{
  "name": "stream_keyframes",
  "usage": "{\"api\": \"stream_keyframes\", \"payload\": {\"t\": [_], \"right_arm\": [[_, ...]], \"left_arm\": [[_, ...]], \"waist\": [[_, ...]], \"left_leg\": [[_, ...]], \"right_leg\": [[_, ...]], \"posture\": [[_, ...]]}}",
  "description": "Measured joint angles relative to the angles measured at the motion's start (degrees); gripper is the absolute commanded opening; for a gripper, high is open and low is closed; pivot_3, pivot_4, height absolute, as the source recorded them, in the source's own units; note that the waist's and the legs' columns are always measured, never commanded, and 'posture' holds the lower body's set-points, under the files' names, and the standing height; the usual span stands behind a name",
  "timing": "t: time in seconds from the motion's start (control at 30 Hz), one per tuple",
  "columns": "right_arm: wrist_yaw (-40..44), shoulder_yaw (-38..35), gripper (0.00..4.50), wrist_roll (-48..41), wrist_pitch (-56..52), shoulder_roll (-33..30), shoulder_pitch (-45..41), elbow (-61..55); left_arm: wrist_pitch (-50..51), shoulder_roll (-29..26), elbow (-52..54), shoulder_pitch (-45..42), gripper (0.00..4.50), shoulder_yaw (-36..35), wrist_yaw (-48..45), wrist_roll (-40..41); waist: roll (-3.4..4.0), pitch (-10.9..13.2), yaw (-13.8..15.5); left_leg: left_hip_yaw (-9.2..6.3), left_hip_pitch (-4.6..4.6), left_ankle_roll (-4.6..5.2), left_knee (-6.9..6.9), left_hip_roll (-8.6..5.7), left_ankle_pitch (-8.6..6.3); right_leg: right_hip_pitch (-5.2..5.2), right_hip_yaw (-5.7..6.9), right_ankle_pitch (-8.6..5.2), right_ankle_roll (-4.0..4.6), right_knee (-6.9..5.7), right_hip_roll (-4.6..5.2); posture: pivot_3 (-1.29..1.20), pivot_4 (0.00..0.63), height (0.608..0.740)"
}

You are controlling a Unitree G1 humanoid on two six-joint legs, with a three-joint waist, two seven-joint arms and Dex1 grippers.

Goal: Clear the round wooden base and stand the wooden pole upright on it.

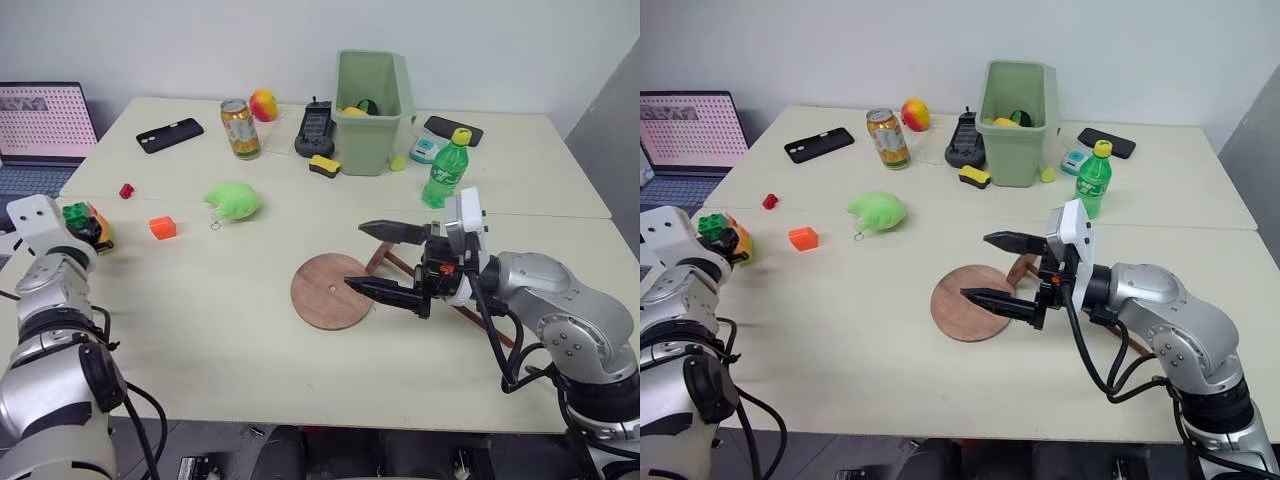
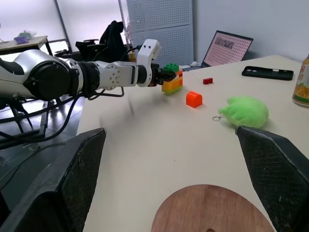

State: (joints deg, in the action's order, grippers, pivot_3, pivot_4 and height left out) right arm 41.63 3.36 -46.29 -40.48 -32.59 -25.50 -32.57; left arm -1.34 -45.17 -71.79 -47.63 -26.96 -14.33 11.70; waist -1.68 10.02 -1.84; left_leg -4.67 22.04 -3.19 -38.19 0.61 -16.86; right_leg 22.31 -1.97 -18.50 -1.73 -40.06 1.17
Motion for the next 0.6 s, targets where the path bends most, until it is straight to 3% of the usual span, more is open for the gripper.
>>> {"api": "stream_keyframes", "payload": {"t": [0.07, 0.1, 0.5, 0.6], "right_arm": [[-0.42, 0.00, 4.50, 0.03, 0.00, -0.07, 0.00, -0.48], [-0.56, 0.00, 4.50, 0.06, 0.00, -0.08, 0.00, -0.49], [0.09, 0.00, 4.50, 2.41, 1.59, -0.66, 0.99, 0.33], [1.10, -0.03, 4.50, 2.97, 2.66, -0.70, 2.18, 1.32]], "left_arm": [[-0.09, 0.01, -0.90, -0.16, 1.53, 0.15, 0.10, -0.13], [-0.11, 0.01, -0.95, -0.22, 2.23, 0.15, 0.10, -0.13], [0.47, -0.20, -0.46, -0.51, 4.41, 0.15, -1.48, 0.11], [2.53, -1.16, 4.31, 1.11, 4.46, 0.13, -2.43, 0.83]], "waist": [[0.00, 0.00, 0.00], [0.00, 0.00, 0.00], [-0.01, -0.01, 0.00], [-0.01, -0.01, -0.05]], "left_leg": [[0.01, 0.00, 0.00, 0.00, 0.00, 0.00], [0.00, 0.00, 0.00, 0.00, 0.00, 0.00], [0.00, 0.00, 0.00, 0.00, -0.01, 0.00], [0.02, -0.01, 0.00, 0.00, 0.04, 0.00]], "right_leg": [[0.00, -0.01, 0.00, 0.00, -0.01, 0.00], [0.00, 0.00, 0.00, 0.00, -0.01, 0.00], [0.00, 0.00, 0.00, 0.00, -0.02, 0.00], [0.00, -0.04, 0.00, 0.00, -0.03, 0.00]], "posture": [[0.00, 0.150, 0.740], [0.00, 0.150, 0.740], [0.00, 0.150, 0.740], [0.00, 0.150, 0.740]]}}
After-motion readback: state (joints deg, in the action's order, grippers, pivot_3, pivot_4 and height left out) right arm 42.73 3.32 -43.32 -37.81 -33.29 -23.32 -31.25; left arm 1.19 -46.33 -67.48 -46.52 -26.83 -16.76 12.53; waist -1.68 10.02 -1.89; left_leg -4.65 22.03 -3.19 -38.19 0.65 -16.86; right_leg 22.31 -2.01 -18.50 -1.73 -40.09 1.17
